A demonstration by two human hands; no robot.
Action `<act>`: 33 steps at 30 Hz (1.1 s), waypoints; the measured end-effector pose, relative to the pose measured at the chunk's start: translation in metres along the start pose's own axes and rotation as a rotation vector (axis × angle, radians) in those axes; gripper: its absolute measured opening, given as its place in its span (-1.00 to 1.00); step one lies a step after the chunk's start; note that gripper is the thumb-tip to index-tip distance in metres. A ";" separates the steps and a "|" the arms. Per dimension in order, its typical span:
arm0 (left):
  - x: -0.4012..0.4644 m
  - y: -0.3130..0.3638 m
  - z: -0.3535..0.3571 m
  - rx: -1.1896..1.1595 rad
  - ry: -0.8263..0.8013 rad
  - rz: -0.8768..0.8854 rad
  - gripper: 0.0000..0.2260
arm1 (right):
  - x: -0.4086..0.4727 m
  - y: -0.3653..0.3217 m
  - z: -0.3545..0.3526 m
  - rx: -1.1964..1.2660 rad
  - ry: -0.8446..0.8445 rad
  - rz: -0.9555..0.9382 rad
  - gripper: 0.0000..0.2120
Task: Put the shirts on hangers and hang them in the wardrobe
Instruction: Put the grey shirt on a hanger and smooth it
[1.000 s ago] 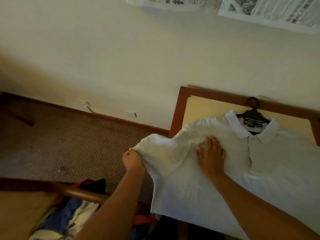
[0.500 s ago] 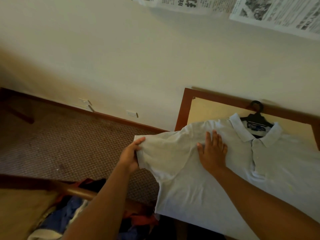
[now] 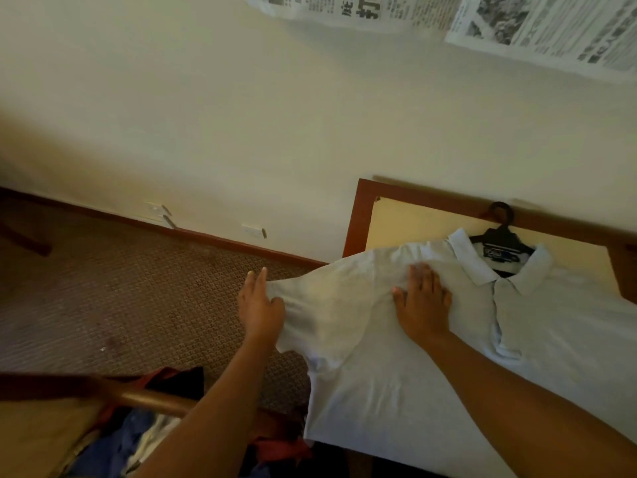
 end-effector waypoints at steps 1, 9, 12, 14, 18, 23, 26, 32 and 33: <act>-0.002 0.010 0.006 0.146 0.043 0.081 -0.44 | 0.001 0.001 -0.002 -0.001 0.005 0.001 -0.38; -0.024 0.088 0.059 0.719 -0.201 0.599 -0.44 | 0.024 0.019 -0.021 0.030 -0.117 0.037 -0.38; -0.027 0.111 0.063 0.738 -0.108 0.506 -0.46 | 0.033 0.022 -0.040 0.088 -0.098 -0.005 -0.43; -0.032 0.141 0.071 0.690 -0.089 0.501 -0.49 | 0.040 0.033 -0.059 0.108 0.066 -0.048 -0.49; -0.037 0.214 0.101 0.632 -0.133 0.589 -0.53 | 0.063 0.092 -0.106 0.240 0.276 0.020 -0.62; -0.025 0.297 0.143 0.574 -0.111 0.630 -0.58 | 0.091 0.192 -0.157 0.122 0.140 0.214 -0.54; -0.012 0.326 0.161 0.612 -0.142 0.552 -0.63 | 0.108 0.228 -0.166 0.140 -0.026 0.245 -0.49; -0.005 0.335 0.177 0.713 -0.112 0.538 -0.65 | 0.126 0.245 -0.162 0.064 -0.120 0.180 -0.49; -0.006 0.335 0.177 0.710 -0.117 0.523 -0.65 | 0.126 0.245 -0.163 0.075 -0.132 0.190 -0.49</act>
Point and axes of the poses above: each hand's wrist, its own x-axis towards the middle knuckle, its own z-axis out of the palm, y = z × x, the point moved 1 cm from there along x, towards the middle knuckle, and after that the axes turned 13 degrees about x, right-handed, at the moved point
